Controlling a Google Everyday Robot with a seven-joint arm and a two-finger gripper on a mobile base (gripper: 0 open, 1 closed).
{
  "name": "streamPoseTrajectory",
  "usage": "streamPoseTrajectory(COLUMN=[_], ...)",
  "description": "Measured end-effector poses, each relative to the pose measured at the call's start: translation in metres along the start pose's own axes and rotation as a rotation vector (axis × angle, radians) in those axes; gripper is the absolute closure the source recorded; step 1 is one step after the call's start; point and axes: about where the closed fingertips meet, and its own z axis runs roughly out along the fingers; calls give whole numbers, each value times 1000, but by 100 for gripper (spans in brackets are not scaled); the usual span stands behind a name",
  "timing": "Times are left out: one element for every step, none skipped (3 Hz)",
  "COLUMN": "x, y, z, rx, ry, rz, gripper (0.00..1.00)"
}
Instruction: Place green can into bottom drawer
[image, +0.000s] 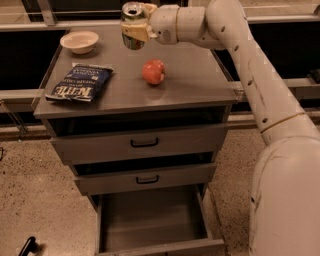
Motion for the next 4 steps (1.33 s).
streamPoseTrajectory(x=[-32,-42,-33,12], y=[21,61,106,163], z=[-21,-64,-99,-129], rx=[-56,-76,-80,-139], ry=[-48,2,65,94], rz=[-90,-143,-127,-18], gripper=[100,100,100,100])
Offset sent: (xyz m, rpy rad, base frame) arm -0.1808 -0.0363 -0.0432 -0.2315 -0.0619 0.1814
